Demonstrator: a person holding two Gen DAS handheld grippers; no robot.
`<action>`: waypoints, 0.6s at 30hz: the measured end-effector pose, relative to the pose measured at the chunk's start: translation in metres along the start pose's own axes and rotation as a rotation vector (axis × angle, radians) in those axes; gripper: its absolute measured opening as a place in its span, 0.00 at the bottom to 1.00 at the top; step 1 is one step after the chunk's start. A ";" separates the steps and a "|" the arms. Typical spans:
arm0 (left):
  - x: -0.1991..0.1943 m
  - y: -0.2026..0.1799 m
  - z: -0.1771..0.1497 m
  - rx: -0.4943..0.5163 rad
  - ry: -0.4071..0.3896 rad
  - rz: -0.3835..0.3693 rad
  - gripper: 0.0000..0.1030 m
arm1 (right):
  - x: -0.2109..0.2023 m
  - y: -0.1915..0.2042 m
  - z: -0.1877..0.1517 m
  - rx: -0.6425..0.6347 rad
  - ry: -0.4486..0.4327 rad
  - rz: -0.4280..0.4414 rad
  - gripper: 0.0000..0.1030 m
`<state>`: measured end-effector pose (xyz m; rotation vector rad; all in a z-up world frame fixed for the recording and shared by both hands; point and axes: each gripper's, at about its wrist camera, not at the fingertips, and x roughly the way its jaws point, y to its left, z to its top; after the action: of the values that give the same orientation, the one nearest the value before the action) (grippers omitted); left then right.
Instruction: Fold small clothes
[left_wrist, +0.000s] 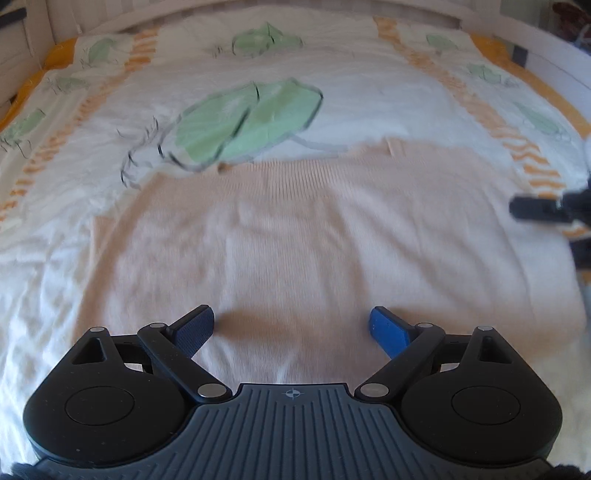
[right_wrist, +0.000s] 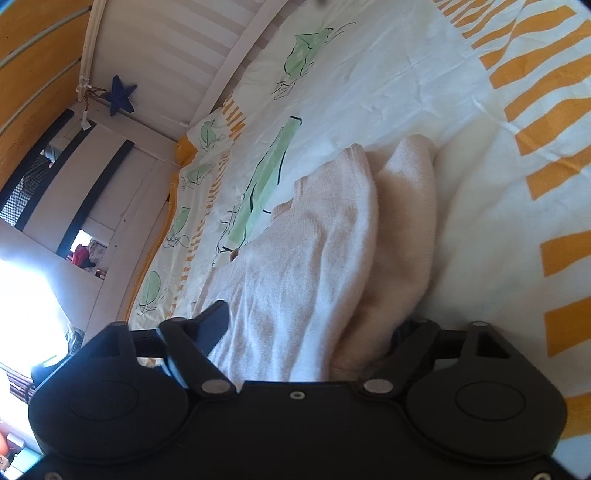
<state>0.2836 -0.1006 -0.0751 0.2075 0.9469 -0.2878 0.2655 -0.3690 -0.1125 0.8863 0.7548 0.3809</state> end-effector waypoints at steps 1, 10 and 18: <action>0.004 0.002 -0.004 -0.005 0.020 -0.011 0.91 | -0.002 -0.004 0.000 0.011 -0.006 0.000 0.65; -0.022 0.031 -0.005 -0.063 -0.062 -0.037 0.90 | -0.009 -0.023 -0.005 0.032 -0.044 0.005 0.30; -0.049 0.096 -0.001 -0.175 -0.141 -0.018 0.90 | -0.009 -0.008 -0.013 -0.010 -0.081 -0.018 0.48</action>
<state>0.2876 -0.0028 -0.0307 0.0174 0.8292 -0.2314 0.2496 -0.3720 -0.1207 0.8796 0.6855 0.3309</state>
